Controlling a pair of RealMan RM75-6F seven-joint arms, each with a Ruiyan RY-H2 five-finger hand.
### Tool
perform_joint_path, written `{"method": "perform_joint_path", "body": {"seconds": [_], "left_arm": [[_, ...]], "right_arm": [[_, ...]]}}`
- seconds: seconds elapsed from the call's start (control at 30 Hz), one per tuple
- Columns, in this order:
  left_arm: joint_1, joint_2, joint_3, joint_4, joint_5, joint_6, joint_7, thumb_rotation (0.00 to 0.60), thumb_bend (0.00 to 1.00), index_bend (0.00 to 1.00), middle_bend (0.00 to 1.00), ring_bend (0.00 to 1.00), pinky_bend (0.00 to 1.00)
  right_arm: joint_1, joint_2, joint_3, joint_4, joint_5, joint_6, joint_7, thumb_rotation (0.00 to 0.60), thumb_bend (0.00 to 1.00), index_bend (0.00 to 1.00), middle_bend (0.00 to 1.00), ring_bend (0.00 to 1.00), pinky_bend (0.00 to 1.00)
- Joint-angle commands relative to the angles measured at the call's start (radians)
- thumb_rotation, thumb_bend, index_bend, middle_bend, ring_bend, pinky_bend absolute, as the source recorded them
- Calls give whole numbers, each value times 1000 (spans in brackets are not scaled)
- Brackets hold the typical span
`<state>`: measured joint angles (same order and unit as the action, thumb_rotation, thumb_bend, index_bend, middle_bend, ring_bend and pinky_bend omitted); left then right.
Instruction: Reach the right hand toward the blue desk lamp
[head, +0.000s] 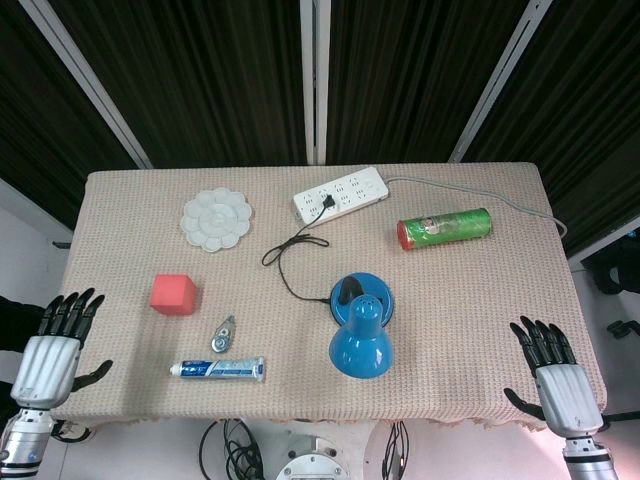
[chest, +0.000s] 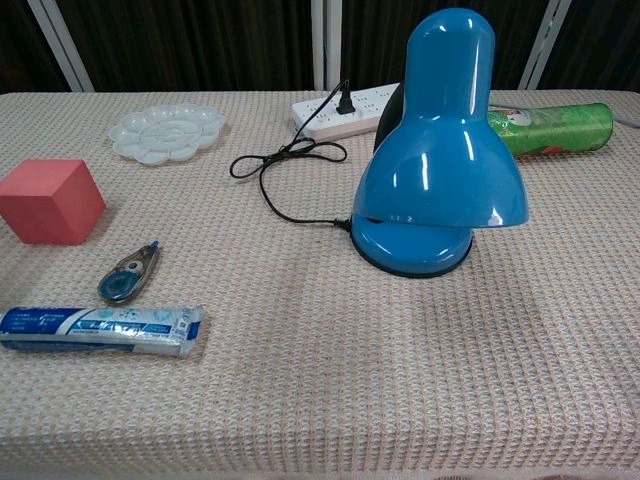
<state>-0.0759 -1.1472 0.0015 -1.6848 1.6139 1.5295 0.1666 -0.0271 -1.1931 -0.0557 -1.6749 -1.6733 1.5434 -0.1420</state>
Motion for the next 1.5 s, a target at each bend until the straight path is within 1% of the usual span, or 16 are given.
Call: {"method": "perform_joint_path", "body": {"seconds": [0.03,0.3,0.5,0.53,0.57,0.63,0.73,0.8,0.87,0.9,0.93,1.0,1.07,1.17,1.3,1.5], "left_arm": [[0,0,1,0,2,-1,2,600,145,30,0,0,0],[1,0,3,-1,10,4,0,600,145,30,0,0,0],[-3,1,2,5,9,0,-12,600,144,30,0,0,0],[-2,0,3,5,10,1,-14,600,144,30,0,0,0],[-2,0,4,5,12,1,-14,600,144,30,0,0,0],[-1,-1,6,4,18,4,-9,600,145,30,0,0,0],[0,-2,5,0,21,9,-4,600,145,30,0,0,0],[1,-2,6,-1,20,9,-2,600,144,30,0,0,0],[0,-3,7,-2,20,6,0,600,144,30,0,0,0],[0,-3,8,-2,22,6,2,600,145,30,0,0,0],[-1,-4,8,-2,22,5,4,600,145,29,0,0,0],[-1,-5,9,-3,24,4,6,600,144,30,0,0,0],[-1,-5,9,-4,23,3,8,600,144,30,0,0,0],[0,-5,9,-5,24,6,5,600,145,30,0,0,0],[2,-4,10,-7,27,10,5,600,144,30,0,0,0],[3,-4,12,-6,30,11,6,600,145,30,0,0,0]], "right_arm": [[1,1,0,-3,-1,-2,-3,600,80,0,0,0,0],[3,8,0,-14,-4,-4,-8,600,80,0,0,0,0],[12,9,12,-17,7,-11,-8,600,80,0,0,5,4],[15,11,14,-19,13,-18,-8,600,80,0,7,28,25],[17,12,15,-21,17,-23,-7,600,80,0,41,75,74],[22,15,19,-24,21,-29,-8,600,80,0,200,232,234],[29,16,25,-30,23,-32,-5,600,82,0,538,497,503],[33,12,30,-29,21,-33,-14,600,88,0,735,659,676],[41,10,33,-31,22,-43,-24,600,126,0,855,767,777],[47,10,36,-36,28,-55,-36,600,178,0,895,803,808],[54,11,40,-41,34,-66,-46,600,271,0,925,832,831],[74,8,53,-51,41,-88,-67,600,455,0,945,851,849],[97,10,63,-65,52,-122,-86,600,547,0,945,851,849],[147,19,83,-97,87,-203,-123,600,635,0,945,851,849],[214,9,112,-124,149,-307,-201,600,663,0,945,851,848],[320,-54,162,-111,306,-456,-359,600,661,0,945,851,848]]}}
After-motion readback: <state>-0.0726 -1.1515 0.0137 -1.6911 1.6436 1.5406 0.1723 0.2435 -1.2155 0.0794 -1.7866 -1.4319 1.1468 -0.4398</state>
